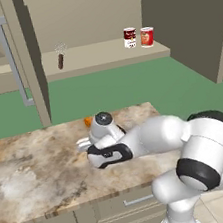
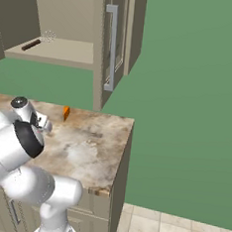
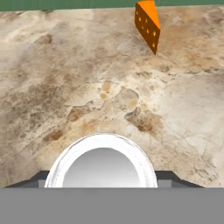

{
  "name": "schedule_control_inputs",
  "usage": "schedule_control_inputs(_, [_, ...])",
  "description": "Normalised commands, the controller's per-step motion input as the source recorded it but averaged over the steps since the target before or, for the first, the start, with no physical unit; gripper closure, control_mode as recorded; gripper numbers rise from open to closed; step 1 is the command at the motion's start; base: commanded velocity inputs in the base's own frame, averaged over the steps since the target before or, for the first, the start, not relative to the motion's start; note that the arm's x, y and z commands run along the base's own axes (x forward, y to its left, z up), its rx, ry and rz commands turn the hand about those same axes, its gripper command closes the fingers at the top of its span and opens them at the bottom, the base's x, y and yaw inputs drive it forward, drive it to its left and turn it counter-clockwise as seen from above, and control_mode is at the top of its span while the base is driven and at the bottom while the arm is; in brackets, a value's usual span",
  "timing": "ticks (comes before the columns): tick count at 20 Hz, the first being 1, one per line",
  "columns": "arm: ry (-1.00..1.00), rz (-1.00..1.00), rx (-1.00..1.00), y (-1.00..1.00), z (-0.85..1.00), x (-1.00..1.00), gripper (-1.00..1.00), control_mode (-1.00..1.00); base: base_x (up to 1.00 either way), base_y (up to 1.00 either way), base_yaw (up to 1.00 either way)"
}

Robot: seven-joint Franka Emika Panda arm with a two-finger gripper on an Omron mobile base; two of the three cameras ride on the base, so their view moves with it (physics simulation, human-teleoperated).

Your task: Pick the cans from the counter and place them in their designated side in the cabinet.

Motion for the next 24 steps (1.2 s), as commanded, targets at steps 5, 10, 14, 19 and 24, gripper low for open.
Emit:
schedule_control_inputs(5, [-0.08, 0.0, 0.04, -0.27, 0.62, -0.19, 1.0, -1.0, 0.0, 0.0, 0.0])
schedule_control_inputs(10, [-0.1, 0.0, 0.03, -0.21, 0.68, -0.2, 1.0, -1.0, 0.0, 0.0, 0.0])
schedule_control_inputs(14, [-0.1, -0.02, 0.02, -0.22, 0.7, -0.23, 1.0, -1.0, 0.0, 0.0, 0.0])
schedule_control_inputs(19, [-0.06, -0.03, 0.0, -0.22, 0.66, -0.21, 1.0, -1.0, 0.0, 0.0, 0.0])
schedule_control_inputs(24, [-0.09, -0.03, 0.0, -0.22, 0.59, -0.35, 1.0, -1.0, 0.0, 0.0, 0.0])
